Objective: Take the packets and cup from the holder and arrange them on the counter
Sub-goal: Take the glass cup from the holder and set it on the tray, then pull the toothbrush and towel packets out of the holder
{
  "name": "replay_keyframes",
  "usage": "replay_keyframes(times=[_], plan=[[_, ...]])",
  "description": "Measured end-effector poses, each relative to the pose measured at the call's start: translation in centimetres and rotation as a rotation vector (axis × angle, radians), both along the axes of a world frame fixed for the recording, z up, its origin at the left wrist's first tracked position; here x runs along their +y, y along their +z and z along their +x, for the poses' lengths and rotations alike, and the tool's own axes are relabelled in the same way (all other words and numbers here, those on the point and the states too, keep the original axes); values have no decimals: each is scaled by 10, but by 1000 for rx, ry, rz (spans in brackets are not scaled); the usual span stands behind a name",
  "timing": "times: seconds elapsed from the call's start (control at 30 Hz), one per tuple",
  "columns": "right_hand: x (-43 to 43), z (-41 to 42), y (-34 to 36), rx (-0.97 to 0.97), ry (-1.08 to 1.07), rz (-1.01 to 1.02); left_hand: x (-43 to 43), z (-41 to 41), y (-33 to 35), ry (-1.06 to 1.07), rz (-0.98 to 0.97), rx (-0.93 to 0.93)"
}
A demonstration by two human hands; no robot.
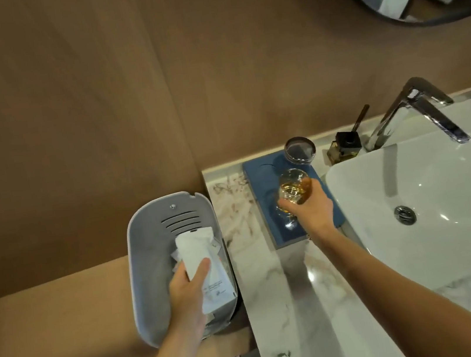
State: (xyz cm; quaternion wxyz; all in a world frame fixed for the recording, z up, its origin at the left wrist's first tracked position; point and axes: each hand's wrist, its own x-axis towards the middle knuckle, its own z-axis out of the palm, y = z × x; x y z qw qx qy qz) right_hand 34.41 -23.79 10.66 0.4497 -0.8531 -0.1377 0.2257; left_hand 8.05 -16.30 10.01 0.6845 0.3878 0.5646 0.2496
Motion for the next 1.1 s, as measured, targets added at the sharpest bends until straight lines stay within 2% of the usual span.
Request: replay_keyframes(times=[0.13, 0.27, 0.37, 0.47, 0.63, 0.77, 0.9, 1.03, 1.1], plan=[[-3, 3, -18, 11, 6, 29, -3, 21, -19, 37, -79, 13], [-6, 9, -25, 99, 62, 38, 4, 51, -36, 32, -176, 13], [-27, 2, -28, 139, 12, 67, 17, 70, -47, -14, -213, 42], [-60, -19, -23, 77, -11, 77, 30, 84, -60, -143, -100, 120], [-92, -55, -19, 54, 83, 75, 37, 109, -72, -254, 154, 290], [-86, -83, -15, 41, 204, 47, 32, 106, -73, -272, 252, 285], [-60, -120, -16, 38, 344, 18, 53, 55, -71, -201, 288, 309], [-13, -157, -31, 28, 536, 27, 98, -32, -78, -153, 508, 541], [17, -170, -45, 79, 558, 4, 114, -71, -79, -149, 564, 612]])
